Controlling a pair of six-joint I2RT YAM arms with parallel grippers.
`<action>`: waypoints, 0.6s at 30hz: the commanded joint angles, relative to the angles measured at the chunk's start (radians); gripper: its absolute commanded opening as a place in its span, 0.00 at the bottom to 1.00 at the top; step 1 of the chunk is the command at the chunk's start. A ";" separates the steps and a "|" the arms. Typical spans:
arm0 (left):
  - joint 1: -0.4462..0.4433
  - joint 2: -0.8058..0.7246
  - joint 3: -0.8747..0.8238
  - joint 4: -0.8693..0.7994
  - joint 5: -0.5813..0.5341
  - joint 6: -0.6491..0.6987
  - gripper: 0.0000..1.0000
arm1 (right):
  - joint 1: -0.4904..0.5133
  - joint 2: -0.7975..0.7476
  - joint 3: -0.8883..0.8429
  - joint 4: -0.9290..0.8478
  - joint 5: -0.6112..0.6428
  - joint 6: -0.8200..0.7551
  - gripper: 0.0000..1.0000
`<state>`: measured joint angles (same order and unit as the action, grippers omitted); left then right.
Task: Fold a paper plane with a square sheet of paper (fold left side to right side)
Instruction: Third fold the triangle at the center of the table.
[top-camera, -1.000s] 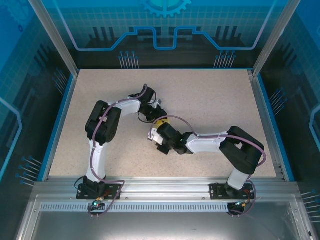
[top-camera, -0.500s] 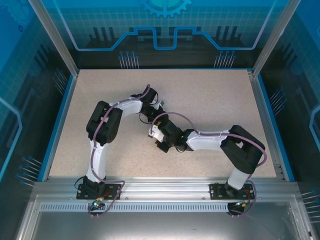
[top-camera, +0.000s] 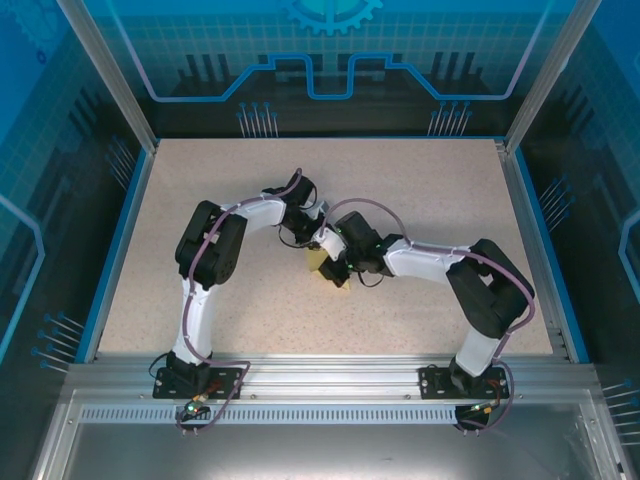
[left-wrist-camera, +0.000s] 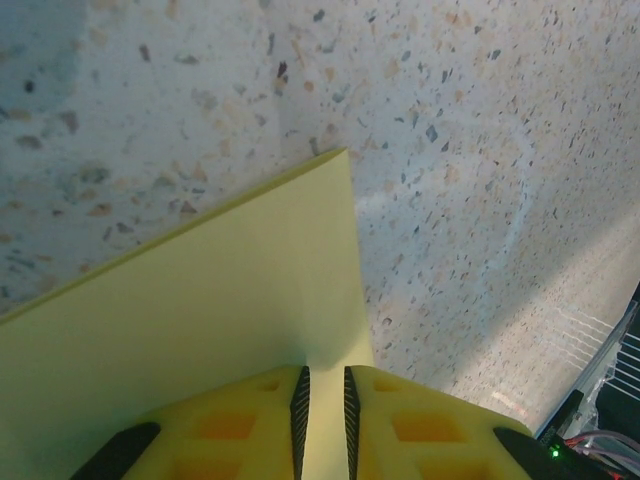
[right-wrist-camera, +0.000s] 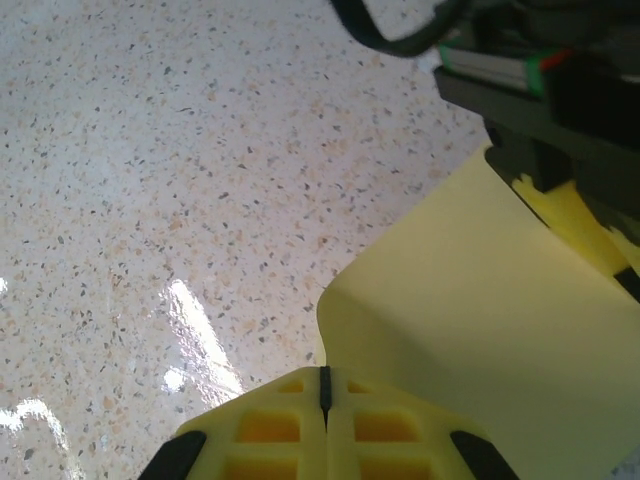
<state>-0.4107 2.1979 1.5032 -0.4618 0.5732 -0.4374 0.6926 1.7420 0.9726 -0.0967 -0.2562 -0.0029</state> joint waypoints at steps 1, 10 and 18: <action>-0.006 0.039 0.014 -0.055 -0.022 0.029 0.21 | -0.055 0.033 0.023 -0.047 -0.118 0.073 0.00; -0.008 0.042 0.015 -0.056 -0.025 0.029 0.20 | -0.161 0.073 0.018 -0.013 -0.246 0.166 0.00; -0.008 0.045 0.018 -0.057 -0.029 0.031 0.20 | -0.195 0.120 0.060 -0.044 -0.256 0.182 0.00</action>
<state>-0.4107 2.2005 1.5085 -0.4679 0.5728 -0.4339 0.5159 1.8370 0.9943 -0.1154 -0.4824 0.1585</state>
